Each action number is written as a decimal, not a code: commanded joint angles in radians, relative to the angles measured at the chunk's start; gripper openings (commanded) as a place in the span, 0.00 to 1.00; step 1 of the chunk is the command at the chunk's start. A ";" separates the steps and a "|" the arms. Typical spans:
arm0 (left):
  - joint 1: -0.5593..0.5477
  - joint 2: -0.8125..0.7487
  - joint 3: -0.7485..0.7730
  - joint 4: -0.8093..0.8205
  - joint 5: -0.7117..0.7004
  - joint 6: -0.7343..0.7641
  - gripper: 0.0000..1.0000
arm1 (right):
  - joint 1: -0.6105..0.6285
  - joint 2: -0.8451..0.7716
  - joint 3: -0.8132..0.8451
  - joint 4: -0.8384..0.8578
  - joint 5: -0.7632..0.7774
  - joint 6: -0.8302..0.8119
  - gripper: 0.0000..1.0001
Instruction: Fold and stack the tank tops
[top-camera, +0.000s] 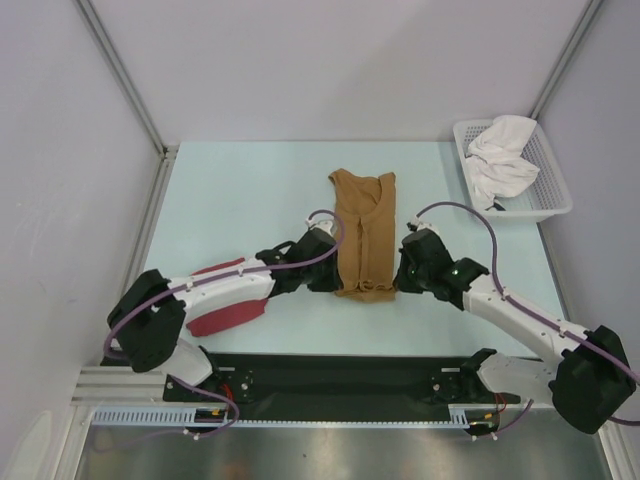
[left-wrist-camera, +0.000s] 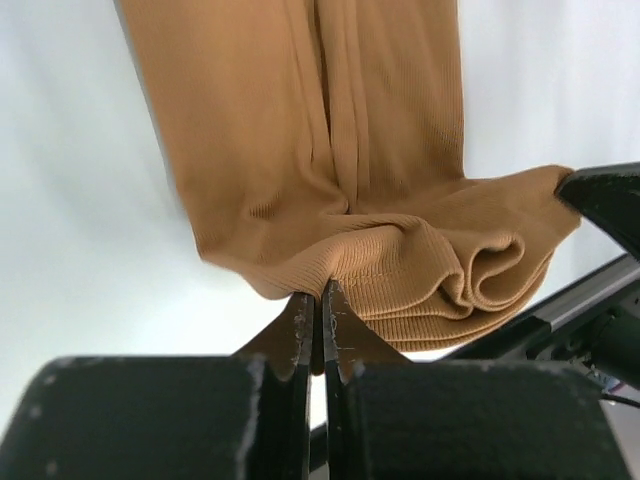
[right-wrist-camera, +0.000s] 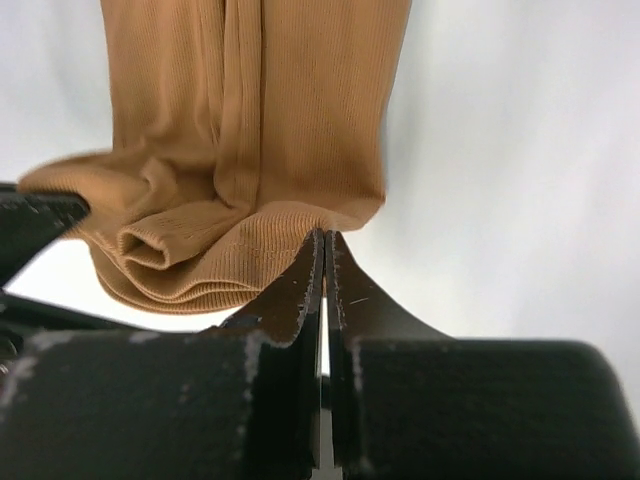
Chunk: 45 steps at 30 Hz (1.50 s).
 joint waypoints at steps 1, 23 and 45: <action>0.035 0.065 0.112 -0.039 0.021 0.079 0.04 | -0.063 0.058 0.090 0.049 -0.013 -0.072 0.00; 0.310 0.461 0.577 -0.108 0.133 0.169 0.05 | -0.300 0.583 0.557 0.103 -0.146 -0.145 0.00; 0.357 0.579 0.723 -0.100 0.198 0.189 0.09 | -0.356 0.652 0.647 0.089 -0.174 -0.154 0.00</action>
